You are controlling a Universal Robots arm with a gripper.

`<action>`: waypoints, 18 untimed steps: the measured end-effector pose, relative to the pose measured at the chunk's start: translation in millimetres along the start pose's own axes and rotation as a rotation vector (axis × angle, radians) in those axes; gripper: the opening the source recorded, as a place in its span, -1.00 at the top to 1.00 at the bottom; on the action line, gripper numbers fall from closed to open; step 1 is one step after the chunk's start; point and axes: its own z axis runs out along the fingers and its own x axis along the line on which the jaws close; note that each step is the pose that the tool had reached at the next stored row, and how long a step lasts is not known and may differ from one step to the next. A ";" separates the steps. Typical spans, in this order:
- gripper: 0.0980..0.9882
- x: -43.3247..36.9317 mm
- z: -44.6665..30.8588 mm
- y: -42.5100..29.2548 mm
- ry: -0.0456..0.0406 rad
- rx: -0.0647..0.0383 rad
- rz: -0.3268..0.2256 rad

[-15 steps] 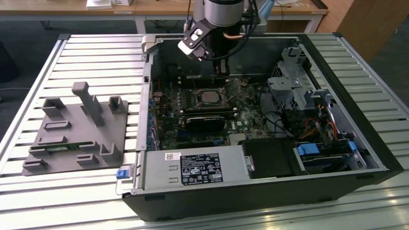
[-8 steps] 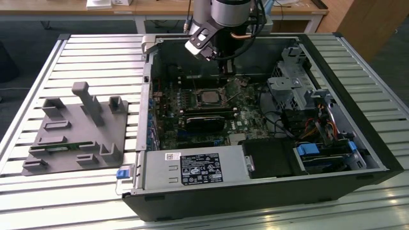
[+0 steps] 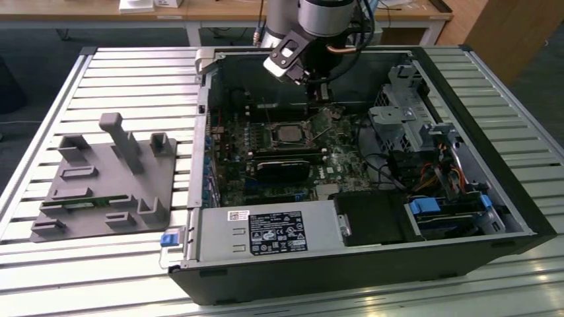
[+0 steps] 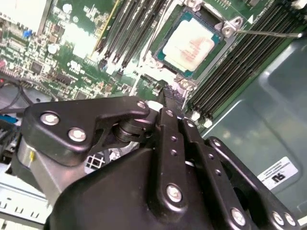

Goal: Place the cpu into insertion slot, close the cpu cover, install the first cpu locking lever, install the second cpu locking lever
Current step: 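Close the cpu cover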

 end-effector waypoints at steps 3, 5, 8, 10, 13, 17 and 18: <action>0.98 -0.5 0.4 11.2 0.0002 0.007 -0.001; 0.98 -0.7 0.8 17.1 0.0005 0.012 -0.001; 0.98 -0.9 1.0 21.3 0.0005 0.013 -0.003; 0.98 -0.9 1.3 24.3 0.0007 0.013 -0.006; 0.98 -0.1 2.3 29.9 0.0008 0.014 -0.007; 0.98 2.2 3.7 37.6 -0.0005 0.015 -0.007; 0.98 2.7 4.2 39.3 -0.0009 0.015 -0.007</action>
